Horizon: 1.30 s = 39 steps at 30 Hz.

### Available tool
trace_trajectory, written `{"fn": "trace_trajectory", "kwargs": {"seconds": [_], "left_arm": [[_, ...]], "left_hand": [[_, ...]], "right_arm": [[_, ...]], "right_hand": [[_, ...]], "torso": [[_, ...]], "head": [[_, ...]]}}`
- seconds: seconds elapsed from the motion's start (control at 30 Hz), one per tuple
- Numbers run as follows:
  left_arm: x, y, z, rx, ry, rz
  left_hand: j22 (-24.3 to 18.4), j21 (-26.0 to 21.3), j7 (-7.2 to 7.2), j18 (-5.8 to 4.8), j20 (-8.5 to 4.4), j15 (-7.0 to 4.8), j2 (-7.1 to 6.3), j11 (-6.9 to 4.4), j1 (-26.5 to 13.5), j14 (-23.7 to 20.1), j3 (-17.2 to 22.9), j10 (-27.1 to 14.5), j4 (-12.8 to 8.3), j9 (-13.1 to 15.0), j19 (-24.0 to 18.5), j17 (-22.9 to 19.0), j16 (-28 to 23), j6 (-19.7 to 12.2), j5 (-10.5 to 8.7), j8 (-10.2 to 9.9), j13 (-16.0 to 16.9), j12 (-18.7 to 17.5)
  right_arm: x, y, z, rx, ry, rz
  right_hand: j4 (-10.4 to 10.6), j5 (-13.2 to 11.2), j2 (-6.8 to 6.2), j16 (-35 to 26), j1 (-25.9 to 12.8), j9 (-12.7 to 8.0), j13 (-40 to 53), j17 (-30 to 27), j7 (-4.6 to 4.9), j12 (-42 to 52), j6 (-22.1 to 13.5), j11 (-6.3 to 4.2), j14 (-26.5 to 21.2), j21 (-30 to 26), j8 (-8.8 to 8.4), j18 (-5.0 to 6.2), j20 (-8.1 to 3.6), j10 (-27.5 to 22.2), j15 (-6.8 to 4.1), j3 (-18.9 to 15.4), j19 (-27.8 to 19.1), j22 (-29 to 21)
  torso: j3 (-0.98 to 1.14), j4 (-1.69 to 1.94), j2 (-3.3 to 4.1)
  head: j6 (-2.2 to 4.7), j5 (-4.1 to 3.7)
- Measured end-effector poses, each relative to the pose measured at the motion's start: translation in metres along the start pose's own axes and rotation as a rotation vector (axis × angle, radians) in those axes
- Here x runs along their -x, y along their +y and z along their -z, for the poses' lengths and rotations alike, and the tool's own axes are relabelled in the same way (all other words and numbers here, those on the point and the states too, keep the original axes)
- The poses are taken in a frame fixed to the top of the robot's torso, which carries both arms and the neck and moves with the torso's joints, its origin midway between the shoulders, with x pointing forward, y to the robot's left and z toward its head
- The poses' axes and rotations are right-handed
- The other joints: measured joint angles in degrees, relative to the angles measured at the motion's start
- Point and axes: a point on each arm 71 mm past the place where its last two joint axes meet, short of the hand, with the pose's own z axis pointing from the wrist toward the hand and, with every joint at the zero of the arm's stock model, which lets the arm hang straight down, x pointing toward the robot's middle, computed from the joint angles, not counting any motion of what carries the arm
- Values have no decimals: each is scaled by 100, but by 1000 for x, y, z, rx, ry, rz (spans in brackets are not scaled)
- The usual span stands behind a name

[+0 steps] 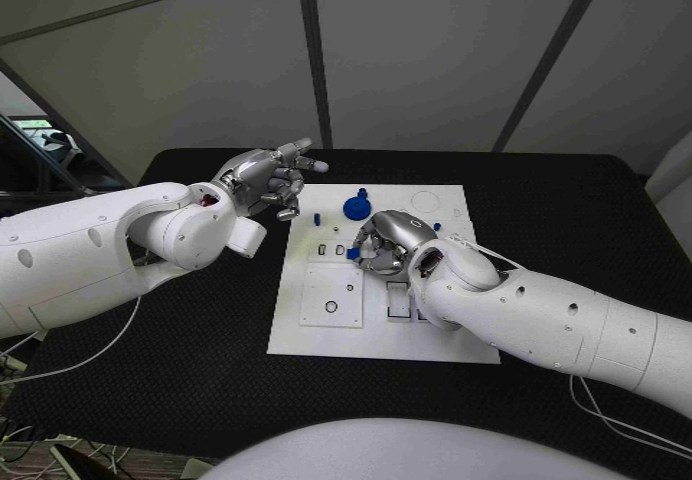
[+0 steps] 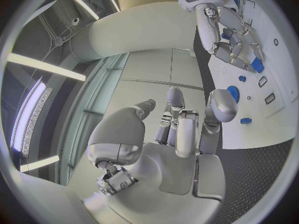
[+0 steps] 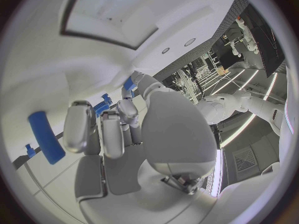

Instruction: Assemble the parts on the task board

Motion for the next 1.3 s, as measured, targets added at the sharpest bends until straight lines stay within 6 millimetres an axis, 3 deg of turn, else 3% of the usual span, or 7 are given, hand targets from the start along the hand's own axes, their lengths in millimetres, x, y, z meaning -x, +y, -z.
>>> {"fn": "trace_trajectory", "kwargs": {"seconds": [0.4, 0.6, 0.63, 0.67, 0.77, 1.03, 1.3], "left_arm": [[1, 0, 0, 4, -1, -8], [2, 1, -1, 0, -1, -49], [2, 1, -1, -1, 0, -63], [1, 1, -2, -2, 2, -79], [-1, 4, -4, -4, 8, -142], [-6, 16, -8, 23, 1, -326], [-18, 33, -10, 90, 16, -499]], "left_hand": [[-12, 0, 0, 0, 0, 0, 19, 0, 19, 0, 41, 0, -41, 8, 0, 0, 0, 0, 0, 0, -37, 0], [-104, -146, 30, 9, 4, 20, -161, 20, 498, -20, 159, -111, -499, 26, -20, 0, -57, -32, 0, -36, -195, -131], [-132, -190, 22, 288, 0, 20, -242, 29, 590, -20, 157, -158, -599, 28, -67, 0, -84, -41, 0, -37, -241, -162], [-171, -255, 21, 395, 2, 20, -332, 28, 679, -20, 137, -200, -693, 37, -114, 0, -119, -41, 0, -37, -296, -208], [-317, -493, 24, 392, 3, 20, -508, 16, 980, -20, 2, -298, -898, 79, -273, 0, -260, -39, -25, -8, -383, -296], [-429, -653, -108, 390, -44, -32, -711, -99, 1631, -29, -340, -357, -1246, 342, -367, -50, -333, 315, -44, 482, -512, -440], [-400, -571, -249, 391, -155, -116, -791, -249, 1772, -29, -873, -239, -1177, 705, -256, -2, -333, 287, -73, 1090, -576, -471]], "right_arm": [[1, 2, 3, 10, -36, -20], [6, 7, 8, 36, -69, -39], [7, 9, 8, 42, -75, -43], [8, 10, 9, 47, -81, -46], [10, 13, 13, 64, -96, -56], [15, 16, 21, 87, -118, -71], [20, 17, 30, 100, -123, -76]], "right_hand": [[-9, 28, 107, 29, -17, -8, 55, 0, -10, 16, 46, -51, -6, 33, 11, 0, -39, 101, -47, 6, 39, 81], [-10, 140, 120, 29, -30, -8, 59, -1, -10, 16, 46, -62, -7, 56, 11, 0, -60, 111, -47, 5, 60, 106], [-10, 140, 120, 29, -31, -8, 59, -1, -10, 16, 46, -62, -6, 56, 11, 0, -60, 111, -47, 5, 60, 106], [-10, 140, 121, 29, -31, -8, 59, -1, -11, 16, 46, -62, -7, 56, 11, 0, -60, 111, -47, 5, 60, 106], [-17, 167, 134, 29, -45, -8, 59, -1, -11, 16, 45, -62, -7, 56, 11, 0, -60, 111, -47, -3, 60, 106], [-17, 167, 109, 29, -72, -8, 48, -1, -17, 16, 40, -61, -6, 56, 12, 0, -60, 111, -46, -3, 60, 105], [-17, 167, 103, 29, -79, -8, 39, -1, -20, 16, 36, -61, -6, 56, 14, 0, -60, 110, -46, -4, 60, 105]], "torso": [[-1, 0, 0], [1, 0, -7], [1, 0, -8], [1, 0, -8], [1, 0, -8], [1, 1, -8], [1, -5, -7]], "head": [[-1, -9], [48, -10], [61, -14], [73, -20], [110, -27], [221, -5], [289, 29]]}}
